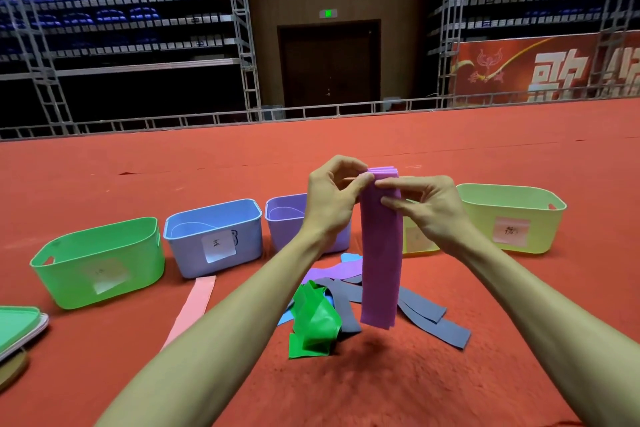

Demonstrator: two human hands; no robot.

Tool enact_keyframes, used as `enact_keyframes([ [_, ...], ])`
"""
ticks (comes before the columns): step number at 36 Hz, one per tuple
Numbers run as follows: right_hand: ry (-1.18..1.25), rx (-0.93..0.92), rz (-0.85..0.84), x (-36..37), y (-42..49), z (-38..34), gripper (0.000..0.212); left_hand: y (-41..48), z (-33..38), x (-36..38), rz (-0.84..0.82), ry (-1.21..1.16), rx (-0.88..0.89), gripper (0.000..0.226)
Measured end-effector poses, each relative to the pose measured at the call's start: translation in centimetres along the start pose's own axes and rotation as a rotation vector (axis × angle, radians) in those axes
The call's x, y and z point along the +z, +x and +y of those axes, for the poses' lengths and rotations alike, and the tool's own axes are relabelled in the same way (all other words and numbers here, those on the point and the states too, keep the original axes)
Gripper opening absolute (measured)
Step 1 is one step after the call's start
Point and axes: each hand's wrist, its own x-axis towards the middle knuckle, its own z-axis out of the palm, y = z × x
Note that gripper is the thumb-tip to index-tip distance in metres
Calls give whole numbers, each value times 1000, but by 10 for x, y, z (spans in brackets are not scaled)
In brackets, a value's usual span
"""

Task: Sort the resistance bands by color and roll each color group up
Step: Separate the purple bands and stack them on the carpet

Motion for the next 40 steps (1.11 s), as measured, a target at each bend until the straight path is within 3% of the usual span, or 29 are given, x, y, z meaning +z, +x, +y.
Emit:
enact_keyframes([
  [8, -24, -28, 47, 1, 1, -3, 37, -2, -10, 3, -57, 20, 25, 18],
  [13, -31, -48, 83, 2, 2, -2, 36, -13, -16, 6, -186, -132, -181, 34],
  [16, -42, -42, 111, -2, 3, -1, 36, -19, -22, 6, -263, -126, -177, 46],
  [35, -54, -36, 144, -10, 0, -3, 38, -34, -38, 19, -205, -100, -140, 51],
  [40, -71, -27, 160, -11, -3, 2, 37, -44, -46, 18, -272, -68, -145, 54],
])
